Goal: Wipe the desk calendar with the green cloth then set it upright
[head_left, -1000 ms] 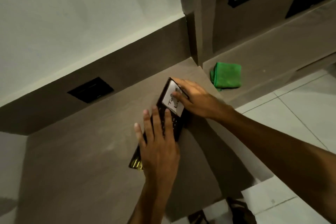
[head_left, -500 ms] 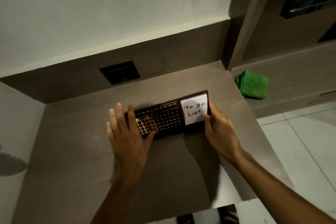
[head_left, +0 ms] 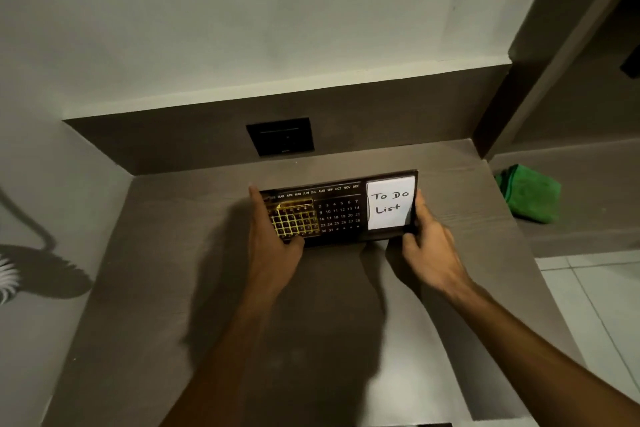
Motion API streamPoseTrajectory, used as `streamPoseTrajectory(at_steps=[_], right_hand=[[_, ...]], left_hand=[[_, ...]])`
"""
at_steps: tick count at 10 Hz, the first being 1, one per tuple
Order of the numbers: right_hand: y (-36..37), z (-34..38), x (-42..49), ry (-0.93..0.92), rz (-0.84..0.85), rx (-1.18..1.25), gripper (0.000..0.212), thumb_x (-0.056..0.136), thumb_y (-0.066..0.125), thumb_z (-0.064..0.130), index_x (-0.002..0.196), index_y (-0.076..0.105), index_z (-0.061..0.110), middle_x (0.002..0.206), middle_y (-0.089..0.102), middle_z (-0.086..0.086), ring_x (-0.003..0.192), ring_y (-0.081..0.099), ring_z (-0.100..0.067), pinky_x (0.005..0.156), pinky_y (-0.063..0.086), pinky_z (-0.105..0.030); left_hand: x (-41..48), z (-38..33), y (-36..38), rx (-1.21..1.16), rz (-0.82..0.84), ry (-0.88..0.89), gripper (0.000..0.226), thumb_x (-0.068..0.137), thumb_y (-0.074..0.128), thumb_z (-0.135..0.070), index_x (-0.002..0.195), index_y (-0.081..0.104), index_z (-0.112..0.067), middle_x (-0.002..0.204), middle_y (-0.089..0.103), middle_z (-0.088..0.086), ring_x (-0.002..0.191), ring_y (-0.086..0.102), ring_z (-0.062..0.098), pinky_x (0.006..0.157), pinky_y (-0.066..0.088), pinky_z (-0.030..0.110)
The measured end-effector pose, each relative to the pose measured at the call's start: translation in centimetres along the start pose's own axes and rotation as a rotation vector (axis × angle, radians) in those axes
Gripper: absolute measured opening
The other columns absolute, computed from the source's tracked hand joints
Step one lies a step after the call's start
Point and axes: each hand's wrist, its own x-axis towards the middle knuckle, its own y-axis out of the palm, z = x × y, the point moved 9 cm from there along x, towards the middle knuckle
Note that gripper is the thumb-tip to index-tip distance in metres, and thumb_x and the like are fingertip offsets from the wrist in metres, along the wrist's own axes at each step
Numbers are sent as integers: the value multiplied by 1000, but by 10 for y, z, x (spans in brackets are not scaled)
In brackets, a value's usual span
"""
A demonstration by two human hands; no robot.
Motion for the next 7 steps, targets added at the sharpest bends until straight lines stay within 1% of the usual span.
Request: streamPoseTrajectory(at_steps=[1, 2, 3, 4, 5, 6, 7], right_hand=[[4, 4, 12, 6, 4, 25, 80, 86, 52, -6, 151, 22, 30, 139, 53, 2, 125, 48, -10, 105, 32, -26], [7, 5, 18, 21, 7, 46, 80, 86, 52, -7, 150, 24, 31, 135, 55, 6, 119, 46, -4, 101, 33, -25], [8, 3, 19, 33, -4, 42, 81, 85, 53, -8, 151, 24, 30, 135, 56, 4, 118, 47, -5, 100, 36, -25], [8, 1, 17, 40, -9, 47, 82, 85, 53, -8, 151, 23, 30, 136, 55, 2, 121, 47, -7, 101, 35, -26], [10, -3, 17, 55, -10, 46, 82, 86, 55, -6, 151, 21, 30, 137, 55, 1, 127, 50, -15, 102, 36, -29], [9, -6, 13, 99, -25, 59, 87, 87, 58, -1, 154, 11, 28, 145, 48, -3, 133, 45, -20, 106, 35, -36], [-25, -4, 7, 143, -158, 172, 86, 90, 60, 7, 155, 7, 27, 157, 30, -3, 141, 31, -21, 110, 30, -39]], left_hand=[[6, -1, -4, -18, 15, 1, 122, 80, 71, 5, 154, -14, -41, 163, 28, 1, 129, 31, 2, 107, 28, 31], [12, -1, -7, -21, 14, 8, 123, 79, 70, 7, 154, -15, -40, 164, 26, 2, 139, 31, 8, 112, 32, 38], [14, -1, -7, -19, 27, 17, 123, 79, 69, 9, 154, -15, -41, 164, 26, 3, 132, 32, 5, 108, 36, 37], [16, 0, -8, -15, 41, 18, 123, 79, 68, 10, 154, -15, -40, 164, 26, 4, 130, 31, 5, 112, 38, 44], [18, -2, -7, 7, 47, 35, 123, 79, 69, 10, 155, -16, -36, 162, 31, 6, 128, 35, 6, 109, 39, 39], [18, -10, -12, -33, 27, 22, 125, 78, 72, 7, 154, -18, -36, 161, 32, 9, 132, 38, 9, 109, 38, 39], [-2, -18, -25, -32, -41, 62, 123, 79, 76, -4, 154, -16, -36, 167, 18, 8, 140, 22, 3, 112, 26, 36]])
